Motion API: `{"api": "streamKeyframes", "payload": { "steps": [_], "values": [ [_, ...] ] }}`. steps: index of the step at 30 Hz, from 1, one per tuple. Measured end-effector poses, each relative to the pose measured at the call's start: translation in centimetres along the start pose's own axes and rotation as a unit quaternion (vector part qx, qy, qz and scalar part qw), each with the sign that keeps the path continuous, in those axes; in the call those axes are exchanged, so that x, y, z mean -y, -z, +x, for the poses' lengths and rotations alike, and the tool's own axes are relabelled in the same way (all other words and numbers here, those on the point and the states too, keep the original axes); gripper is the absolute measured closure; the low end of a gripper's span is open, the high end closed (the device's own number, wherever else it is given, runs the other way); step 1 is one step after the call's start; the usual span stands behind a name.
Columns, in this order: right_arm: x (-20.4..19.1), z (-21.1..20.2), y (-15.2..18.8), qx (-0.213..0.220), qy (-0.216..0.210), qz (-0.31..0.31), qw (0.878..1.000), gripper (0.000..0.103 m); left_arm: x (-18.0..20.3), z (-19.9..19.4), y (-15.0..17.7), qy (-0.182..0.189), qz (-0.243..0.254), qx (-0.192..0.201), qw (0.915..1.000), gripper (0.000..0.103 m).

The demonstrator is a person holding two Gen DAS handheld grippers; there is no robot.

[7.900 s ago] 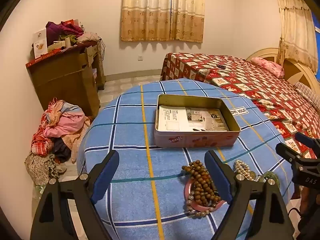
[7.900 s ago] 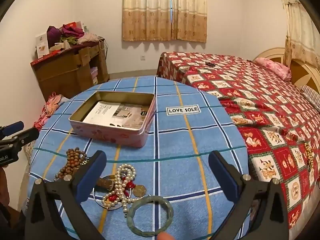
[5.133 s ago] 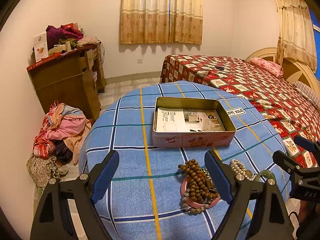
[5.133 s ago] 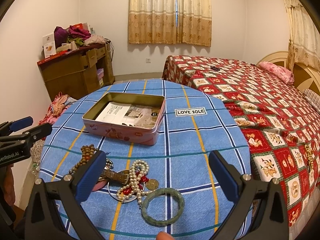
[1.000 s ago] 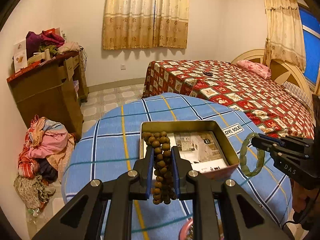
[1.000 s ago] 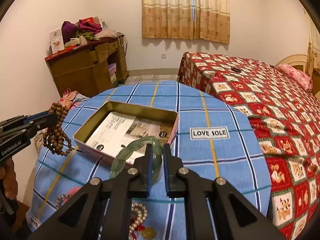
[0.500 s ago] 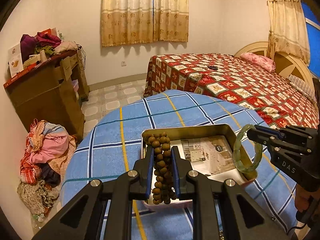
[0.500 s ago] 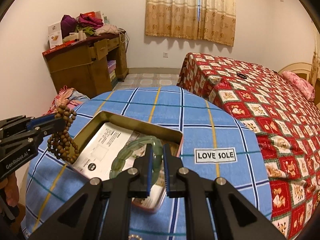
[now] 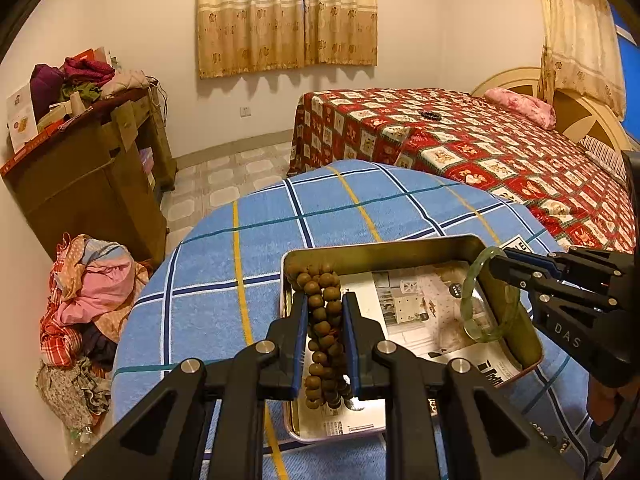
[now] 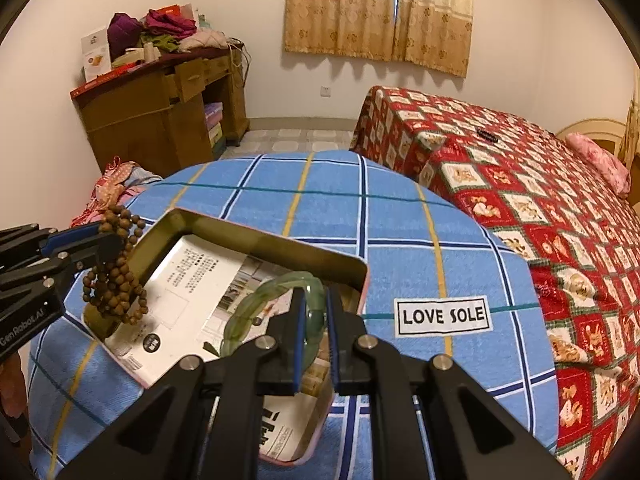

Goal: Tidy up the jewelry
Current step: 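Drop the bead strand into the pink tin with the left tool while the right drops the bangle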

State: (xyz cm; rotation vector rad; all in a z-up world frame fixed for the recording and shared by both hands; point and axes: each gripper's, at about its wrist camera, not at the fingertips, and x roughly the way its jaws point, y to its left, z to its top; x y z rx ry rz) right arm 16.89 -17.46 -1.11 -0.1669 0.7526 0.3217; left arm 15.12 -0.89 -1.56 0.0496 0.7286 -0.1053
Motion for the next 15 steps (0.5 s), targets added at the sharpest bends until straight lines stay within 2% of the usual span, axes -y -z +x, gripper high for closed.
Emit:
{"api": "streamKeyframes", "payload": {
  "steps": [11,12,13,15],
  "values": [
    [-0.7,1.0,0.1,-0.008,-0.005,-0.01,1.0,0.086,0.4,0.5,0.2,0.013,0.01,-0.004,0.9999,0.084],
    [-0.8,0.8,0.2,-0.003,-0.007,-0.012,1.0,0.076,0.5,0.3,0.1,0.01,0.011,0.001,0.9999,0.073],
    [-0.8,0.6,0.3,0.001,-0.009,-0.013,1.0,0.056,0.5,0.0,0.1,0.009,0.011,0.006,0.9999,0.049],
    [-0.9,0.3,0.5,0.003,-0.017,-0.01,1.0,0.046,0.5,-0.7,0.1,0.004,0.004,0.022,0.9997,0.033]
  ]
}}
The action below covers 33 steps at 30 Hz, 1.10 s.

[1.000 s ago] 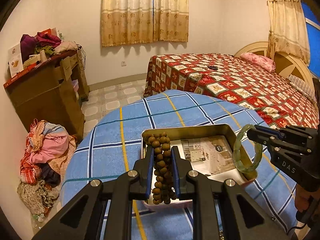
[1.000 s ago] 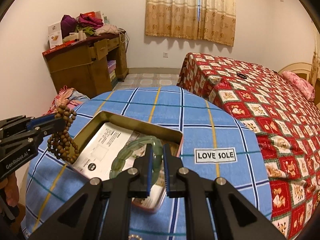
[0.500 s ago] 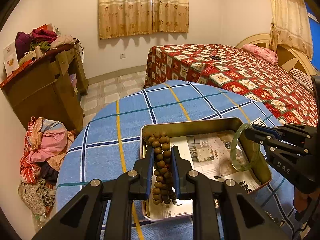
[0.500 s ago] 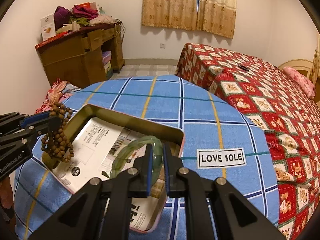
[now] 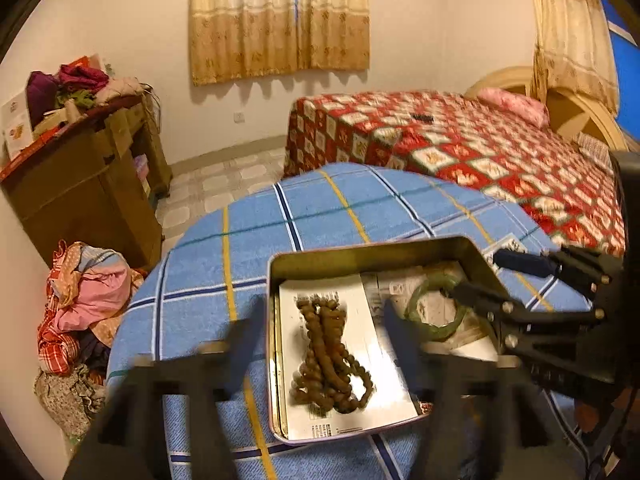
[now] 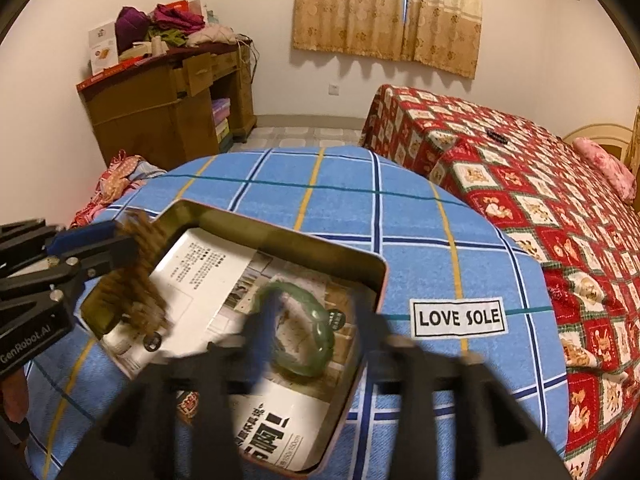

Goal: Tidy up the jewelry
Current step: 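Drop the bead strand into the pink tin with the left tool while the right drops the bangle, then withdraw the left tool from the tin while the right tool grasps the pearl necklace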

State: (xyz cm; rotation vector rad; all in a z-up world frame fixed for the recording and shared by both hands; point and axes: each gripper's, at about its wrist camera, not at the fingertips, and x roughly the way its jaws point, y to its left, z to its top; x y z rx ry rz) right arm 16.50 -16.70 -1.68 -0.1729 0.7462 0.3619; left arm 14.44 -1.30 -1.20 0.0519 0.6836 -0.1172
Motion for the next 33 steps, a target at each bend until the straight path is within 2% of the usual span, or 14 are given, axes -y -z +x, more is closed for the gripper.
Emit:
{"api": "streamKeyframes", "payload": {
  "steps": [6,18,25,33],
  "values": [
    [-0.1,-1.2,0.9,0.003,0.008,-0.003,1.0,0.044,-0.3,-1.1,0.5,-0.002,0.0,-0.001,1.0,0.032],
    [-0.2,-3.9,4.1,-0.005,0.017,0.008,1.0,0.043,-0.5,-3.6,4.7,-0.009,-0.018,-0.02,0.9996,0.032],
    [-0.1,-6.3,8.0,-0.017,0.021,0.019,0.999,0.043,-0.5,-6.3,8.1,-0.01,-0.025,-0.03,0.9992,0.032],
    [-1.3,-8.3,11.7,-0.039,0.004,0.019,0.999,0.043,0.9,-7.3,9.9,-0.002,-0.02,-0.041,0.999,0.032]
  ]
}}
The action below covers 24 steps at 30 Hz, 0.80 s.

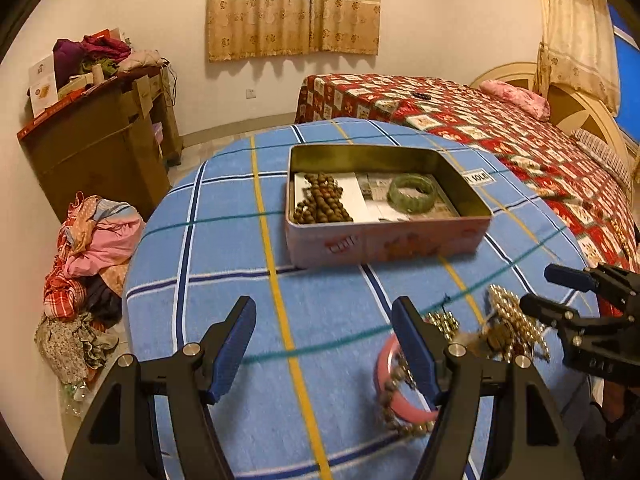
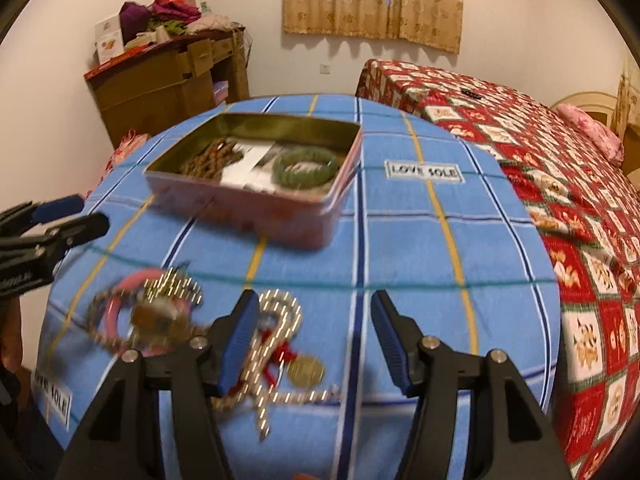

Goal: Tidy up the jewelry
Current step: 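Withdraw the left tool from the tin while the right tool grasps the pearl necklace, then grasp the grey bead bracelet with the left tool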

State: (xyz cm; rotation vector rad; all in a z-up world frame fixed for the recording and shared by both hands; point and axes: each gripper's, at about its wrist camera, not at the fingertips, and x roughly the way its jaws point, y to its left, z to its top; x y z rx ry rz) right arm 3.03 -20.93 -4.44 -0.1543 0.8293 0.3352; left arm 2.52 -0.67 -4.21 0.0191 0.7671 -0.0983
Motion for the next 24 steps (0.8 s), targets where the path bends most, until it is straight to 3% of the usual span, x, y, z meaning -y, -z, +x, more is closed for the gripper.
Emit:
{"api": "streamKeyframes", "payload": {
  "steps": [8,11,13,18,22,24],
  "values": [
    [-1.1,0.0,1.9,-0.015,-0.021,-0.013,1.0,0.06,0.9,-0.7,0.9,0.001,0.004,0.003,1.0,0.032],
    [-1.6,0.8,2.3,-0.02,-0.028,-0.016,0.999,0.071,1.2,-0.4,1.1,0.0,0.006,-0.005,1.0,0.032],
    [-1.5,0.5,2.4,-0.013,-0.035,-0.01,0.999,0.086,1.1,-0.4,1.4,-0.001,0.004,-0.007,1.0,0.032],
    [-1.3,-0.3,2.4,0.005,-0.026,-0.009,1.0,0.091,1.1,-0.7,2.5,0.009,0.001,-0.014,0.9999,0.033],
    [-1.3,-0.1,2.3,0.005,-0.025,-0.008,1.0,0.091,2.0,-0.4,3.2,0.028,0.008,-0.03,0.9991,0.054],
    [-1.4,-0.1,2.4,0.005,-0.026,-0.008,1.0,0.091,2.3,-0.2,3.5,0.036,0.009,-0.035,0.9987,0.056]
  ]
}}
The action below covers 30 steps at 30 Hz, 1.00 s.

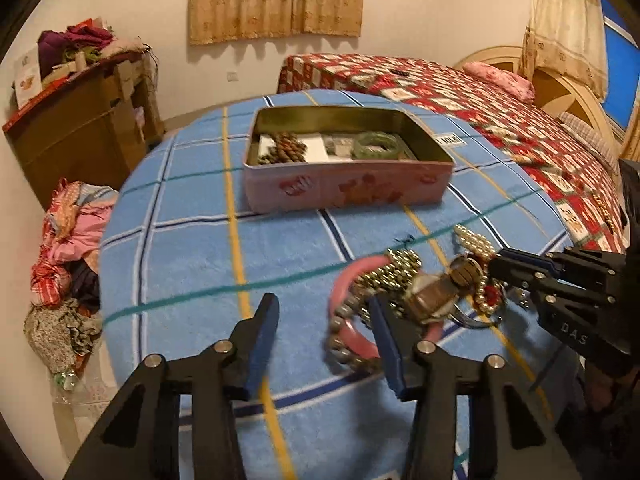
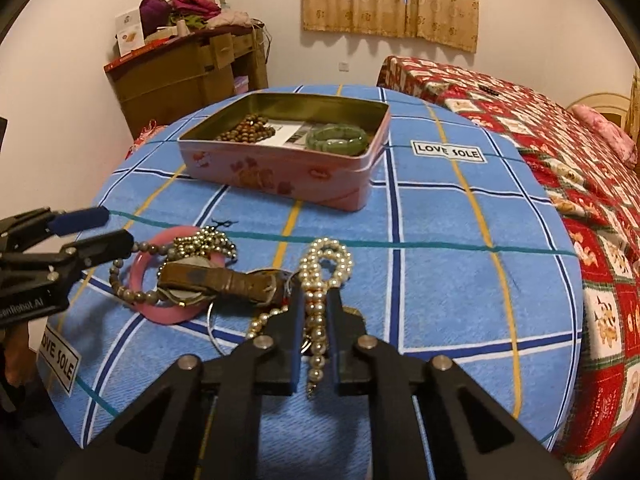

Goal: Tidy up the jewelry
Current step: 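Grasp the grey bead bracelet with the left tool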

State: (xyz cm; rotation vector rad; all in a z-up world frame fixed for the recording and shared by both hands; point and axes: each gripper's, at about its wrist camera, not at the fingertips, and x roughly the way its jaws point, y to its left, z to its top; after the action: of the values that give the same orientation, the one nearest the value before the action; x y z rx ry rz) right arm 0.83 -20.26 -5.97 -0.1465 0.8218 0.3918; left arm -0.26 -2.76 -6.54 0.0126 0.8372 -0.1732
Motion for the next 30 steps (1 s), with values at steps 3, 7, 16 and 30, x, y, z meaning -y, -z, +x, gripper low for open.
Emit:
{"api": "streamKeyframes", "payload": {
  "steps": [3,7,16,30],
  "values": [
    [0.0,0.1,0.1,0.0,-0.001,0.001,1.0,0.091,0.2,0.3,0.3,0.007,0.0,-0.009,0.9999,0.059],
    [0.1,0.0,0.1,0.001,-0.002,0.005,1.0,0.091,0.0,0.8,0.7,0.016,-0.004,-0.022,0.9996,0.084],
    [0.0,-0.3,0.1,0.013,-0.002,0.007,1.0,0.092,0.1,-1.2,-0.1,0.019,0.001,0.01,0.9998,0.095],
    [0.7,-2.2,-0.7,0.048,-0.004,0.018,0.999,0.094,-0.3,-3.9,-2.5,0.021,0.0,0.055,0.9983,0.095]
  ]
}}
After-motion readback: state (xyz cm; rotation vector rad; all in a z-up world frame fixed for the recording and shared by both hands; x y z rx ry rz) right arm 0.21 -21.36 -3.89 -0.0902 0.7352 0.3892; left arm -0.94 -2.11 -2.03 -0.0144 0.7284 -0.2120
